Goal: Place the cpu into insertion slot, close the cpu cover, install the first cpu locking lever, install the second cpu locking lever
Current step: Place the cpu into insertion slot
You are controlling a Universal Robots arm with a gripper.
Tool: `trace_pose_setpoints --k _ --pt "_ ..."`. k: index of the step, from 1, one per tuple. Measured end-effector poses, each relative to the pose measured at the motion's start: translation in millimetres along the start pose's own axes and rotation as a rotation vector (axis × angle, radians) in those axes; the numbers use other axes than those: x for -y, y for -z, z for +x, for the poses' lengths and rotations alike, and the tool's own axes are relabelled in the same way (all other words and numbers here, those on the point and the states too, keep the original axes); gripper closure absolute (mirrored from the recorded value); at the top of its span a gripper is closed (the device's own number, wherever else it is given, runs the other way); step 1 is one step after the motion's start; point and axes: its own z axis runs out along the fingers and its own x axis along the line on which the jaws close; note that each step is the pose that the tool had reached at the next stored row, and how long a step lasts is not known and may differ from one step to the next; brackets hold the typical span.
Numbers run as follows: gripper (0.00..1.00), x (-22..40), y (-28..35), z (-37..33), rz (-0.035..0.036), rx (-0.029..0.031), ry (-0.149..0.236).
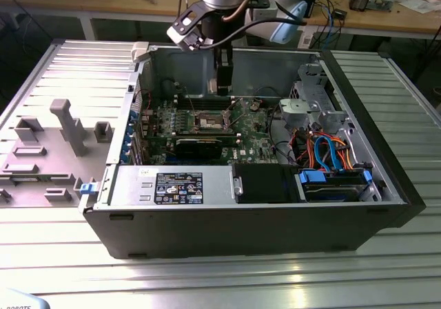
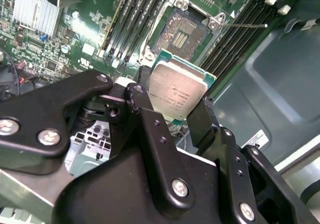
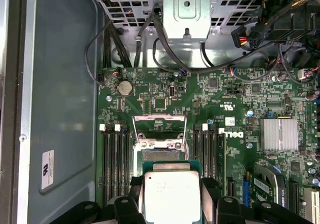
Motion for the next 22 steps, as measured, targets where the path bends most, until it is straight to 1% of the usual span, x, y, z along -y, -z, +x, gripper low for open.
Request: trace_pose_setpoints --k 2,3,6,8,10,11,14,17,21,22 --pt "0.46 0.2 -3.3 -0.1 -0.0009 0.0006 0.000" --pt "0.46 0.5 -6.2 0.0 -0.0013 0.0006 0.000" --pt "0.46 0.8 -12.2 0.5 -0.0014 0.0010 -0.003" --pt "0.46 1.0 -16.1 1.1 -0.0019 0.0019 -0.021" --pt "0.46 1.2 -19.3 2.6 -0.0021 0.0023 -0.028" --pt "0.46 1.3 -22.8 2.9 -0.0021 0.0025 -0.030" --pt "0.46 1.7 -28.2 2.9 -0.0022 0.0024 -0.031" --pt "0.46 2.2 -35.6 2.9 -0.0023 0.0024 -0.032" --pt "0.46 2.6 -41.3 2.8 -0.0022 0.0026 -0.034" --pt "0.46 2.9 -44.4 2.8 -0.0023 0.0026 -0.035"
